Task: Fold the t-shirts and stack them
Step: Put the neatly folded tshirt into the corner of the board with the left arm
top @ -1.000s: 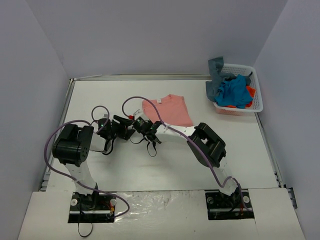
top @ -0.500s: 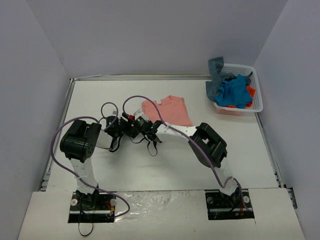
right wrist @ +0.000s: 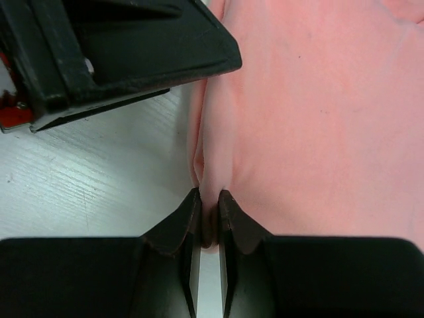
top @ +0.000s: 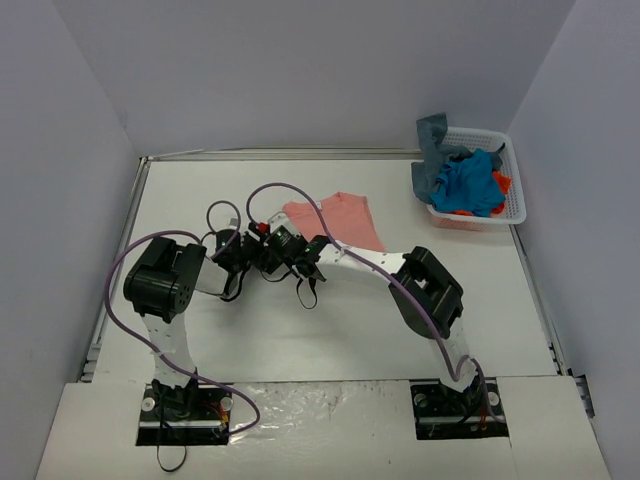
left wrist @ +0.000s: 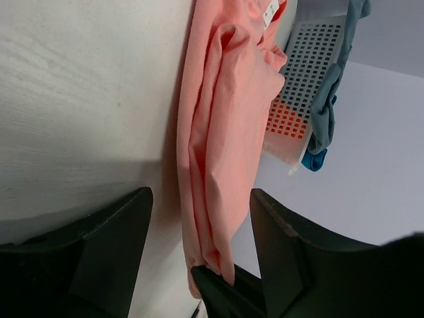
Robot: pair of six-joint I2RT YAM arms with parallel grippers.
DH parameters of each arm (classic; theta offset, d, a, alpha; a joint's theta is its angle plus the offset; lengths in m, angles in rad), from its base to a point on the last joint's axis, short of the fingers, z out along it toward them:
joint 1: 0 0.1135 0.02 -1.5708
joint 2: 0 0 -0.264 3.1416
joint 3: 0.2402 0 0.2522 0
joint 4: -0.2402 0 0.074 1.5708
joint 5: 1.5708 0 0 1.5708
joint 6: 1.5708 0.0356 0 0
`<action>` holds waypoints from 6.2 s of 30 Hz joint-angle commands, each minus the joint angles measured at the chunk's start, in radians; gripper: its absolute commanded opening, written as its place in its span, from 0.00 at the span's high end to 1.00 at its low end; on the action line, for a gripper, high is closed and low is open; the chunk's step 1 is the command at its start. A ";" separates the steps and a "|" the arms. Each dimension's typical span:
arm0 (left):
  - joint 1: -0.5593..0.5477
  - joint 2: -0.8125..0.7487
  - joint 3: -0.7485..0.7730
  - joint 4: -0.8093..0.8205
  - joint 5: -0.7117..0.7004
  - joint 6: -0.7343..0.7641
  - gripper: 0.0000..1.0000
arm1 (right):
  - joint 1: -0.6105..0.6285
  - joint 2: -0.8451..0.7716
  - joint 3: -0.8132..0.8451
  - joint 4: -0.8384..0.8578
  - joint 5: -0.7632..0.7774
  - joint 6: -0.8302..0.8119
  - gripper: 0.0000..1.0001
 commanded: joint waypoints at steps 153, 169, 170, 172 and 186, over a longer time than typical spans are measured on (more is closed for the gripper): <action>0.632 0.525 1.899 -1.759 -0.192 1.008 0.53 | -0.164 -0.241 -0.217 -0.100 0.036 0.074 0.17; 0.348 -0.027 1.357 -1.611 -0.369 1.005 0.57 | -0.152 -0.275 -0.219 -0.088 0.022 0.087 0.17; 0.328 -0.056 1.298 -1.559 -0.372 0.993 0.61 | -0.152 -0.280 -0.222 -0.086 0.019 0.087 0.17; 0.274 -0.107 1.137 -1.520 -0.445 0.976 0.72 | -0.150 -0.301 -0.235 -0.081 0.016 0.091 0.17; 0.190 -0.108 0.934 -1.568 -0.873 0.970 0.98 | -0.116 -0.359 -0.303 -0.066 0.030 0.110 0.17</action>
